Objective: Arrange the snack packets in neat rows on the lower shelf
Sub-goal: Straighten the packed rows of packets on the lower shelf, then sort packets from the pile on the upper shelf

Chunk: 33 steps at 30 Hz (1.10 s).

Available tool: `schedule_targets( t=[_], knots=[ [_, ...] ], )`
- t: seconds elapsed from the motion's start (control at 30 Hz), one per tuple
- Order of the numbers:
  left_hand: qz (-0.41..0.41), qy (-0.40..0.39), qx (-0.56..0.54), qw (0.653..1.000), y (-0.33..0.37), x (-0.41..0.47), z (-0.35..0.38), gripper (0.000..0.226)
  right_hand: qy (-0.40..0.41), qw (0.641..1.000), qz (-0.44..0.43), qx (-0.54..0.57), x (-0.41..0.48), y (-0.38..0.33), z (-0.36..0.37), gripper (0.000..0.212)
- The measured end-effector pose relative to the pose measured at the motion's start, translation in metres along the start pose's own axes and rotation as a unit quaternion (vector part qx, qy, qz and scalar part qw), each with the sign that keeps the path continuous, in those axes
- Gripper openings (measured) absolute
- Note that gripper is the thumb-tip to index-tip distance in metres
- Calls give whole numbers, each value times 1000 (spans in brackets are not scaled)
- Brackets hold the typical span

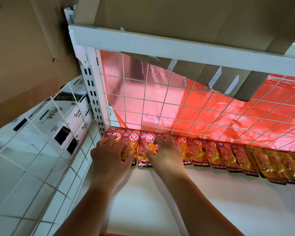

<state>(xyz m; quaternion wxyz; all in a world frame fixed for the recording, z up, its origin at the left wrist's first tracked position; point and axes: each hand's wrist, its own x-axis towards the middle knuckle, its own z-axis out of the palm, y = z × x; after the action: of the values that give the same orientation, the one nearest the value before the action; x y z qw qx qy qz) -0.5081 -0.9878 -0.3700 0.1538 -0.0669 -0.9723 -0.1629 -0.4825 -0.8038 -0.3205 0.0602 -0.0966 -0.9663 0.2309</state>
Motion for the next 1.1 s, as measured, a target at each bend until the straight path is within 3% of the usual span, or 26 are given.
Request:
schedule_targets(
  t=[0.3, 0.47, 0.6, 0.77, 1.1],
  knots=[
    [23, 35, -5, 999, 17, -6, -9, 50, 9, 1000, 8, 6, -23, 38, -34, 33],
    [56, 71, -52, 994, 67, -19, -17, 52, 77, 997, 1, 29, -44, 59, -65, 31],
    [67, 47, -45, 996, 126, -36, -34, 47, 87, 996, 1, 29, -66, 90, -102, 27],
    [163, 85, -90, 979, 214, -64, -54, 44, 123, 992, -24, 34, -114, 147, -170, 32],
    [302, 117, -174, 930, 464, -138, -121, 48, 286, 957, -27, 24, -227, 266, -360, 29]
  ],
)
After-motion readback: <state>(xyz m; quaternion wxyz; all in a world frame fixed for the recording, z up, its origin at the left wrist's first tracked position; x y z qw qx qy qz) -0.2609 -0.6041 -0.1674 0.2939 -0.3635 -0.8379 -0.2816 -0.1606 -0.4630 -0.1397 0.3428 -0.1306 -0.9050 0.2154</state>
